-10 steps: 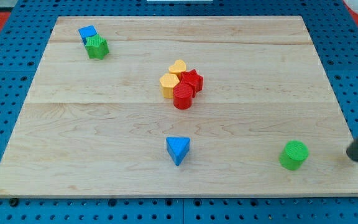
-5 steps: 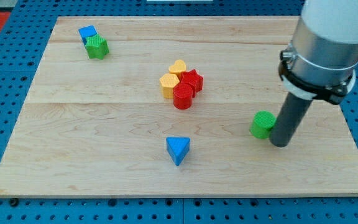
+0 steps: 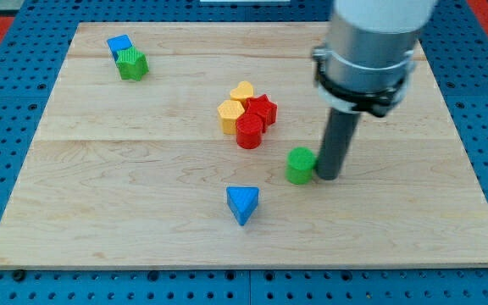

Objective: Move the green circle towards the green star

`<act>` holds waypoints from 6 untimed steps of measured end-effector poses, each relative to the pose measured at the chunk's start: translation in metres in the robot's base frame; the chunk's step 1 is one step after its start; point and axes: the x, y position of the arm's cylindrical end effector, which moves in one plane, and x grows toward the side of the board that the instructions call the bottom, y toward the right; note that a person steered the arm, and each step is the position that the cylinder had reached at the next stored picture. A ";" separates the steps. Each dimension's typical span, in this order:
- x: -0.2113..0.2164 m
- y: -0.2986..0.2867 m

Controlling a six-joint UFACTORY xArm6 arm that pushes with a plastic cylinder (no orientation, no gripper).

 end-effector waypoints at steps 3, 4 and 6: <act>-0.055 -0.135; -0.103 -0.183; -0.156 -0.254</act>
